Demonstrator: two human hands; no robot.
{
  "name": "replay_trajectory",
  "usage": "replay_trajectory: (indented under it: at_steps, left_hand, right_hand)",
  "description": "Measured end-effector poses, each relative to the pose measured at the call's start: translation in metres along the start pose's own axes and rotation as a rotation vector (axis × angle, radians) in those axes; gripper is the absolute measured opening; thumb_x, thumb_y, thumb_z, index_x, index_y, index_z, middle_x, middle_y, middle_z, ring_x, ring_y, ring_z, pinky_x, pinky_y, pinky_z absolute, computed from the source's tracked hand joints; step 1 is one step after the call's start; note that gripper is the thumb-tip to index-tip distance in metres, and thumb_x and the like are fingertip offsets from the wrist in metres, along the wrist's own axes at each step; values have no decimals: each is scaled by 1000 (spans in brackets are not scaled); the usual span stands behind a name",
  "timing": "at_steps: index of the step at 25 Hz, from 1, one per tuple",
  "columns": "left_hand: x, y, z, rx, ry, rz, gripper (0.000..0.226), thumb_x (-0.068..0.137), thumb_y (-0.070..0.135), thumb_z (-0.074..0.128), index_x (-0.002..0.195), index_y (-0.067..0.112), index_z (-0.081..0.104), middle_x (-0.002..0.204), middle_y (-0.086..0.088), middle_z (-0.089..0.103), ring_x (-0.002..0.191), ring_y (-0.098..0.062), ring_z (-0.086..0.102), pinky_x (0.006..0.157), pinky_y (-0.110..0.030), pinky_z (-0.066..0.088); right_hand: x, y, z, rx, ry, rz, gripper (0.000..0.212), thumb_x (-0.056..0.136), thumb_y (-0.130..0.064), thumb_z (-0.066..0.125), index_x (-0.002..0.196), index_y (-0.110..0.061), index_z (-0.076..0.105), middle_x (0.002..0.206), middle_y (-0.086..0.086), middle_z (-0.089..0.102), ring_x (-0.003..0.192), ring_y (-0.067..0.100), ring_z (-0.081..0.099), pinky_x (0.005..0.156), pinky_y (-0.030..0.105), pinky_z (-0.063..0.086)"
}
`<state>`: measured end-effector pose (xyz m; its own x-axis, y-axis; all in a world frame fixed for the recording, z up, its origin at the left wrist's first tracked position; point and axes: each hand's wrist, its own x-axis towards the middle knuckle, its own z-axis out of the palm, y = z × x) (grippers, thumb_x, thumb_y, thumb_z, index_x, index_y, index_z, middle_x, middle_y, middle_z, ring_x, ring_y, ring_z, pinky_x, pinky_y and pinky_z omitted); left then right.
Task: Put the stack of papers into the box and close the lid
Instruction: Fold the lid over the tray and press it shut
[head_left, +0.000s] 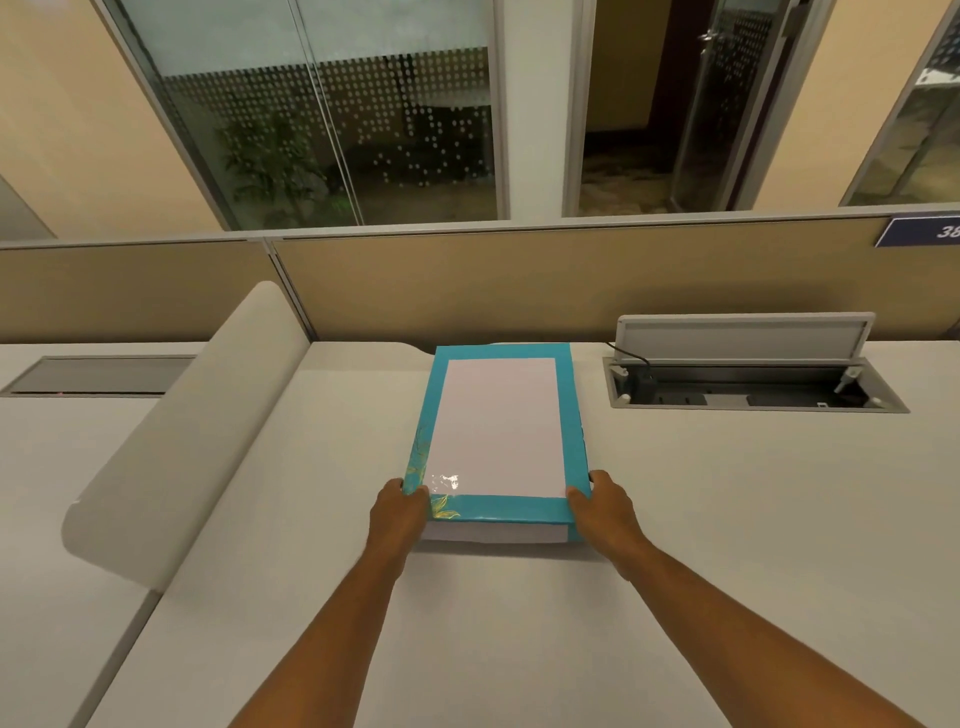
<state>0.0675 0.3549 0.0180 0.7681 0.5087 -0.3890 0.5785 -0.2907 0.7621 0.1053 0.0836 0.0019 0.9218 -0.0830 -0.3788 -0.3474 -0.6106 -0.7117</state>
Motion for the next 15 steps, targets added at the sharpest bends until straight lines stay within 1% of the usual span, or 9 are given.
replay_trajectory:
  at_steps: [1, 2, 3, 4, 5, 8, 11, 13, 15]
  left_hand:
    - [4, 9, 2, 79, 23, 41, 53, 103, 29, 57, 150, 7, 48, 138, -15, 63, 105, -26, 68, 76, -35, 61]
    - [10, 19, 4, 186, 53, 105, 61, 103, 33, 58, 156, 8, 41, 147, -17, 57, 121, -32, 65, 91, -43, 62]
    - [18, 30, 8, 304, 70, 185, 67, 103, 39, 58, 159, 10, 36, 157, -17, 50, 137, -36, 56, 108, -49, 55]
    - [25, 42, 12, 415, 66, 266, 71, 104, 44, 55, 162, 12, 32, 166, -16, 41, 150, -35, 45, 120, -51, 44]
    - [33, 56, 15, 518, 44, 343, 73, 105, 49, 51, 165, 13, 27, 172, -14, 32, 158, -34, 35, 126, -50, 35]
    - [70, 90, 27, 754, -64, 530, 76, 108, 54, 40, 168, 13, 18, 178, -12, 16, 165, -32, 17, 134, -47, 19]
    - [106, 102, 40, 913, -157, 594, 78, 108, 58, 30, 170, 14, 11, 180, -10, 4, 167, -31, 5, 135, -48, 12]
    - [122, 98, 48, 966, -196, 613, 80, 107, 62, 25, 170, 17, 7, 181, -8, -1, 167, -30, -1, 136, -48, 8]
    - [129, 90, 53, 943, -181, 630, 81, 105, 66, 22, 170, 20, 8, 181, -6, -1, 167, -29, -1, 136, -49, 8]
  right_hand:
    - [1, -1, 1, -103, 51, -23, 55, 101, -46, 55, 143, -12, 42, 136, 14, 54, 120, 30, 60, 101, 51, 56]
    - [2, -3, 3, -228, 112, -69, 63, 100, -51, 53, 149, -14, 36, 146, 14, 48, 129, 31, 55, 106, 51, 53]
    - [1, -6, 6, -339, 170, -140, 70, 100, -56, 50, 155, -16, 30, 157, 13, 40, 137, 31, 49, 111, 50, 49]
    - [0, -10, 10, -420, 212, -222, 75, 99, -60, 46, 158, -18, 25, 165, 11, 32, 144, 31, 43, 116, 47, 44]
    - [0, -14, 14, -476, 228, -296, 78, 99, -64, 42, 160, -20, 21, 169, 9, 24, 150, 30, 37, 120, 46, 39]
    - [11, -28, 27, -598, 169, -413, 85, 97, -71, 29, 163, -22, 11, 175, 5, 9, 159, 30, 20, 128, 45, 22]
    - [27, -31, 38, -698, 122, -457, 90, 95, -74, 15, 165, -18, 6, 176, 6, 1, 162, 31, 7, 131, 47, 6]
    - [33, -29, 43, -715, 131, -476, 92, 94, -73, 8, 165, -14, 13, 175, 9, 7, 161, 32, 9, 131, 48, 5]
    - [35, -24, 48, -728, 155, -484, 92, 95, -72, 11, 163, -12, 24, 173, 11, 17, 160, 35, 18, 130, 51, 12]
